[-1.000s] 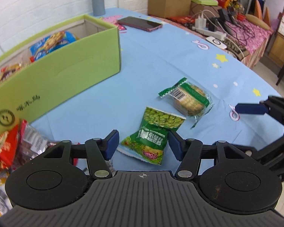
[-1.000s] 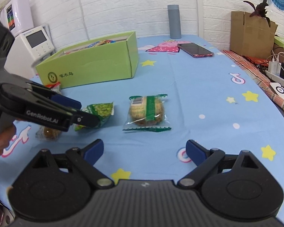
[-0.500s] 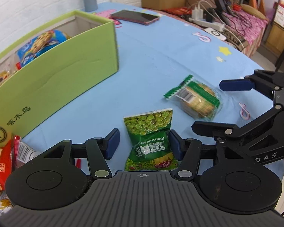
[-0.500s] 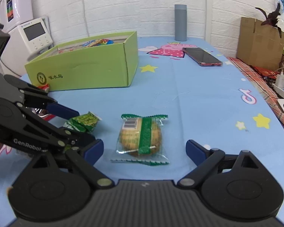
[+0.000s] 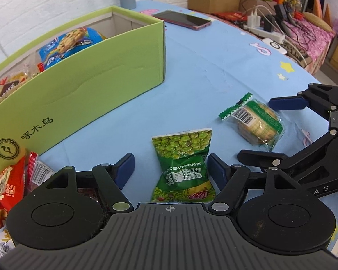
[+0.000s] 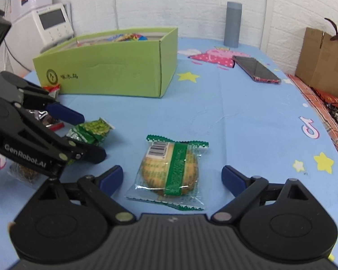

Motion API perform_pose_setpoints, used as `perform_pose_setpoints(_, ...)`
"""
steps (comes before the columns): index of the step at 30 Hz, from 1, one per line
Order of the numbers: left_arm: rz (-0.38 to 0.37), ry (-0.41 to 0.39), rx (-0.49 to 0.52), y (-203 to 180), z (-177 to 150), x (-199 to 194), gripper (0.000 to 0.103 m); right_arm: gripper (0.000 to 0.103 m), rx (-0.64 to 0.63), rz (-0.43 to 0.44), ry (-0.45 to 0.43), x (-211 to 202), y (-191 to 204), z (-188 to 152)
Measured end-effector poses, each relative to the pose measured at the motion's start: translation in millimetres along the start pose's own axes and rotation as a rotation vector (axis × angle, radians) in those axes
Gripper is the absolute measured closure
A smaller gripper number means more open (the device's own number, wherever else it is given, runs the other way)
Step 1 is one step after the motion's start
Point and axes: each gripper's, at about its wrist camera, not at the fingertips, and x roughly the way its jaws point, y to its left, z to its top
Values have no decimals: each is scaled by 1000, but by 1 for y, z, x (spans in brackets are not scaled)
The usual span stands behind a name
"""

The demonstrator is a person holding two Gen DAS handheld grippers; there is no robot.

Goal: Organize snacks
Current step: 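Grasp the green pea snack bag with the left tool while the right tool grasps the green-wrapped biscuit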

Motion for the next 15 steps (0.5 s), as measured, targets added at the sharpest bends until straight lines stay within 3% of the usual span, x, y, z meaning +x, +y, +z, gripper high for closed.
perform_pose_setpoints(3,-13,-3,-5,1,-2,-2,44,9,-16,-1,-53,-11,5,1)
perform_pose_setpoints(8,-4,-11,3,-1,-3,-3,51,12,21,-12,-27,-5,2,0)
perform_pose_setpoints(10,-5,-23,4,-3,-4,-4,64,19,31,-12,-35,-4,1,-4)
perform_pose_setpoints(12,-5,-25,-3,-6,-4,-7,83,34,41,6,-46,-8,2,-5)
perform_pose_setpoints(13,-12,-17,-24,-5,-4,-9,85,45,56,16,-46,-12,3,-4)
perform_pose_setpoints(15,-63,-17,-58,-1,-8,-16,87,47,70,48,-41,-18,4,-8)
